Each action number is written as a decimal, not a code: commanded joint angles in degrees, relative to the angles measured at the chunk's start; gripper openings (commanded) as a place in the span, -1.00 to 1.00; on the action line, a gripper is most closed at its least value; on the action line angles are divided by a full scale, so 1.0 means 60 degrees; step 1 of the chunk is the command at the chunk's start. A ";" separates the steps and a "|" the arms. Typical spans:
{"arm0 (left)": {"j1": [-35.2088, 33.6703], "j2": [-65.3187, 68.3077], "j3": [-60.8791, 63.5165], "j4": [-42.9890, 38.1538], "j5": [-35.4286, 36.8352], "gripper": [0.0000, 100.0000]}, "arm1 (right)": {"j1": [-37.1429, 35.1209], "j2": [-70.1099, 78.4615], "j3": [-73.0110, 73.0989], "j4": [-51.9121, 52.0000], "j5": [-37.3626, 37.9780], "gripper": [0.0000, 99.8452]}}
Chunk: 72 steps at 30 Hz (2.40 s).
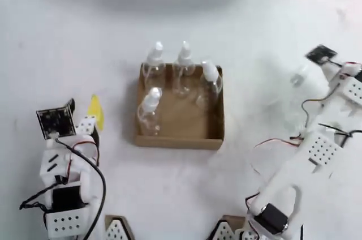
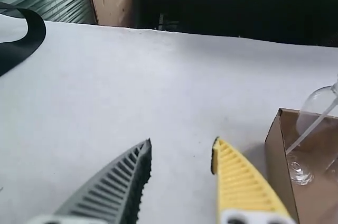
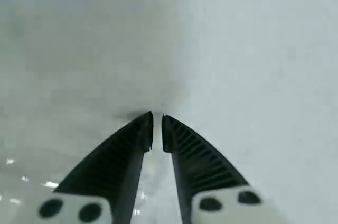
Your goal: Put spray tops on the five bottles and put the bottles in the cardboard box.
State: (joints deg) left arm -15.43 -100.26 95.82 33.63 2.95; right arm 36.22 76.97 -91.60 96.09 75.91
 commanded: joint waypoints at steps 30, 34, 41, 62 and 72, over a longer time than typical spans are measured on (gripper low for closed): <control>0.0403 -0.0154 -0.0073 0.0044 -0.0103 -0.64 | 0.5531 -1.3604 1.3919 0.0432 1.2220 -0.67; 0.0359 -0.0154 -0.0073 0.0073 -0.0103 -0.64 | 0.4564 -1.4484 1.5619 -0.0007 1.1165 -0.47; 0.0359 -0.0154 -0.0073 0.0073 -0.0103 -0.64 | 0.2469 -1.5993 1.8256 -0.0081 1.0549 -0.41; 0.0388 -0.0154 -0.0073 0.0029 -0.0117 -0.64 | 0.1341 -1.7590 2.3868 -0.5912 1.0564 -0.41; 0.0388 -0.0154 -0.0073 0.0059 -0.0117 -0.64 | 0.1516 -1.6227 2.3795 -0.6615 1.0564 -0.53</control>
State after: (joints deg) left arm -13.85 -100.26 95.82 33.63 2.77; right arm 44.48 -22.64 51.78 58.81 139.38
